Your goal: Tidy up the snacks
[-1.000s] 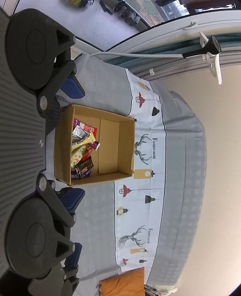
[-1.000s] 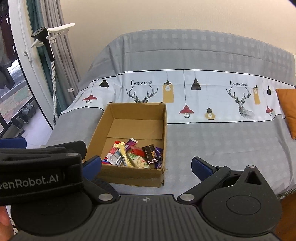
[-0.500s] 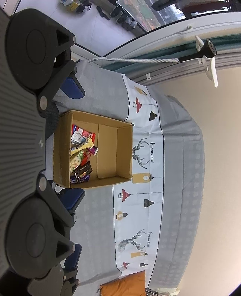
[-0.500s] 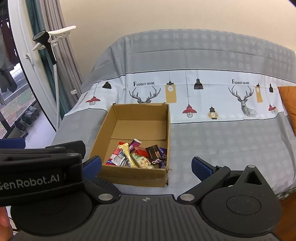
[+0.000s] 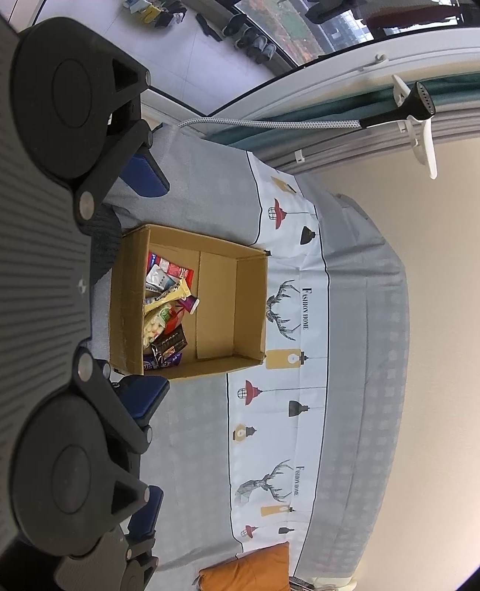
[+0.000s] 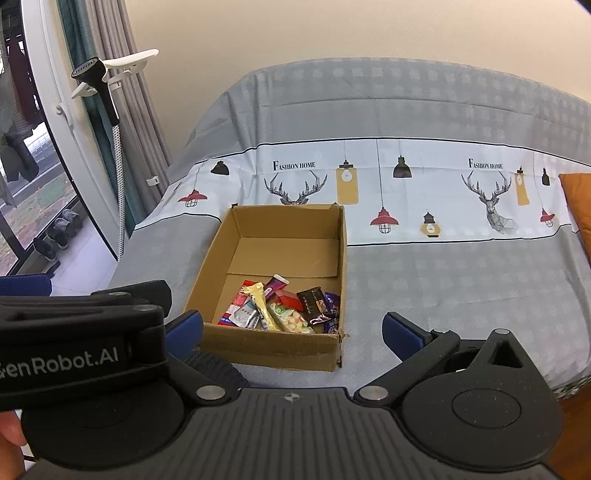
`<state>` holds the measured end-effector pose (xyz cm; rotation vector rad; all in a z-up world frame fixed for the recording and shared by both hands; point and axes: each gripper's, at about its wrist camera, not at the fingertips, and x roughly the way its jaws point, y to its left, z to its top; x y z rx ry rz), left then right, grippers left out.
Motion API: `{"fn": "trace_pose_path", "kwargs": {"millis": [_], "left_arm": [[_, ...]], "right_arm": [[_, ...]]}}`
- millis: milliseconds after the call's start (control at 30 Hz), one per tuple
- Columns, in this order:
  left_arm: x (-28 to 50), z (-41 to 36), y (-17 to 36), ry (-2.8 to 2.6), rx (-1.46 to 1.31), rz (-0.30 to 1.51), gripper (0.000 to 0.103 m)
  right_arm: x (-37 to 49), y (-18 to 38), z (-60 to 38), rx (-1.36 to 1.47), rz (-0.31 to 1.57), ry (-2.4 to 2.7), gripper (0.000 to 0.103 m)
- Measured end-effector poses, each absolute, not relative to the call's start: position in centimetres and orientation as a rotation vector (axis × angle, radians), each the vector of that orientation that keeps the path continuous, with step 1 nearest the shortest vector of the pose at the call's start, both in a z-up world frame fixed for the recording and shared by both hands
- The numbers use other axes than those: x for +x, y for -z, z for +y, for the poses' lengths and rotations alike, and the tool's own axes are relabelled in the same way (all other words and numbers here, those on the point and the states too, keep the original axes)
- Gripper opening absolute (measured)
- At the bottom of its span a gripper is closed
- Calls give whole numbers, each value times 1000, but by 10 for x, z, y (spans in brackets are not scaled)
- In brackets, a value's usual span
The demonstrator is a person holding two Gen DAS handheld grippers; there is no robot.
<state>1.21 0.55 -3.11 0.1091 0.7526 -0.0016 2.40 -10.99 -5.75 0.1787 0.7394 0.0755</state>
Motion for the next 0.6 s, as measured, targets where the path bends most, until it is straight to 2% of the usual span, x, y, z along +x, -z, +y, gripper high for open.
{"fn": "trace_pose_path", "kwargs": {"millis": [600], "left_arm": [[6,0,32,0,119,741,103]], "right_arm": [[20,58,-113,185,733,-69,102]]}}
